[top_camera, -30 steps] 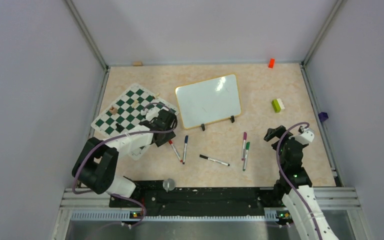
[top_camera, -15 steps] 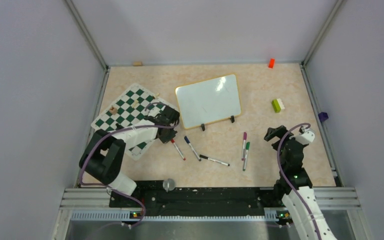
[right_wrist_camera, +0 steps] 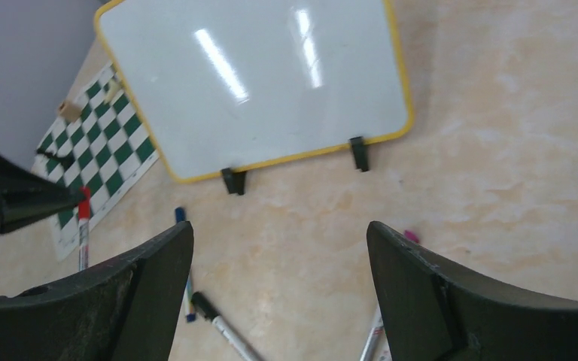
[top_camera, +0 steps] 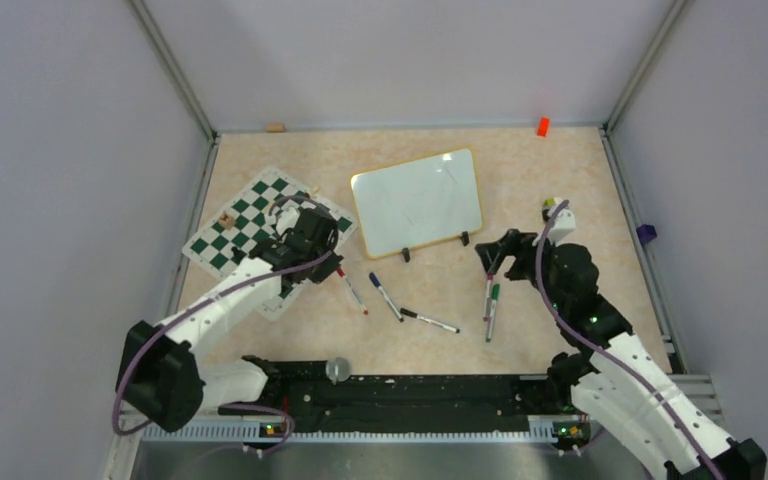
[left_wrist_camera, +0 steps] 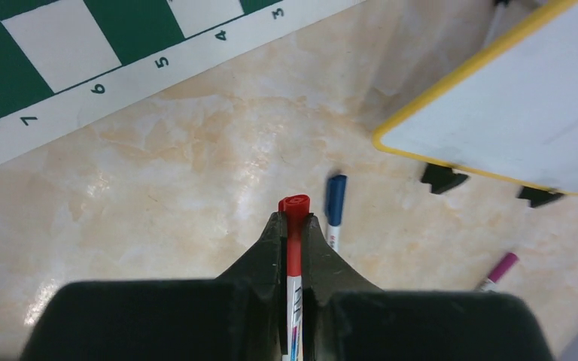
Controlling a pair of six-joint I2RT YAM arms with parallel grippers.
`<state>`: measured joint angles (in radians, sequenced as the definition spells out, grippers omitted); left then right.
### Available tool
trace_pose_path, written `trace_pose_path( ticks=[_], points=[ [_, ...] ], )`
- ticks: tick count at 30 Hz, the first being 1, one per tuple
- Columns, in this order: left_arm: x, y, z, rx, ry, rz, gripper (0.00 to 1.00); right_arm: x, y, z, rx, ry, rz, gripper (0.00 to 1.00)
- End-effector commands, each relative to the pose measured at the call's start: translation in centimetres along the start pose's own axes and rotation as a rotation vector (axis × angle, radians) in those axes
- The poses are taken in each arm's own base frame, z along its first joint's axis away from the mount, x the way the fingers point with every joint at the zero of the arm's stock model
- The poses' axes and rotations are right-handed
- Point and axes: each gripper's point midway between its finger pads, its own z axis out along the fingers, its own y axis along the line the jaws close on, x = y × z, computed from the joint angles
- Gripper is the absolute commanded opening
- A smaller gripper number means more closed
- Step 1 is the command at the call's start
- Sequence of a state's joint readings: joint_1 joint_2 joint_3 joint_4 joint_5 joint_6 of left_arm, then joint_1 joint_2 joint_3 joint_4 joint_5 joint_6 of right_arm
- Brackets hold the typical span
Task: Write a sentence on the whiteboard
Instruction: Open the whiteboard marker at the center of the board.
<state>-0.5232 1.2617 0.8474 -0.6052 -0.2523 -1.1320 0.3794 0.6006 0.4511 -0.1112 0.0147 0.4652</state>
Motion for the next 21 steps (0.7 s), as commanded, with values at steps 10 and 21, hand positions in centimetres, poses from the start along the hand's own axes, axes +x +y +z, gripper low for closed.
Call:
trace_pose_path(
  ticks=[10,21],
  points=[
    [-1.1,-6.6,-8.0,0.462,0.097,-0.48,0.0,2.1,18.5,0.0,-0.402,-0.038,0.054,0.84],
    [-0.5,-7.8,-9.4,0.504,0.182,-0.534,0.0,2.5,24.2,2.0,-0.5,-0.043,0.141,0.76]
  ],
)
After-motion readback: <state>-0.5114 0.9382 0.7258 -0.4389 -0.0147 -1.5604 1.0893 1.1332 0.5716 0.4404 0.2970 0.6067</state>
